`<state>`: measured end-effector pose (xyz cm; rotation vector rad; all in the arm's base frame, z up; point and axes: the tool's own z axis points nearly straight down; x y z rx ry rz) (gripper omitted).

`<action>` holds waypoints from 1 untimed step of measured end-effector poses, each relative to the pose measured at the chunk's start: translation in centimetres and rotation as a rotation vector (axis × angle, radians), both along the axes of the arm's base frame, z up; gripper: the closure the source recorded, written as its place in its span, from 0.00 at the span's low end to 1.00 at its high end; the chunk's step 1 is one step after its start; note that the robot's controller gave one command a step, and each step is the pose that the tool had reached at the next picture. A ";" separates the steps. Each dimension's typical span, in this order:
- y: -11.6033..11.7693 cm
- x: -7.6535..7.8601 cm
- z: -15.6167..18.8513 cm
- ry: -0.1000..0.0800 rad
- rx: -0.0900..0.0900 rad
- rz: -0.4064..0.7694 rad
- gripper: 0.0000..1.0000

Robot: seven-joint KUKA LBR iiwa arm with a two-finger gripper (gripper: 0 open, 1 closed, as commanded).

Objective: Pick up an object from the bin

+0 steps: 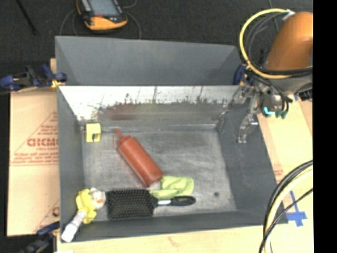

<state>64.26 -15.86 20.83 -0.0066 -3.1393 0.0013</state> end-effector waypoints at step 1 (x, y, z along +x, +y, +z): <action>0.0 0.2 0.5 -0.008 -0.002 0.003 0.00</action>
Offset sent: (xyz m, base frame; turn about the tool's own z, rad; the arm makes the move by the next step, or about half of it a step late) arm -0.0608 0.1238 -0.1383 -0.0780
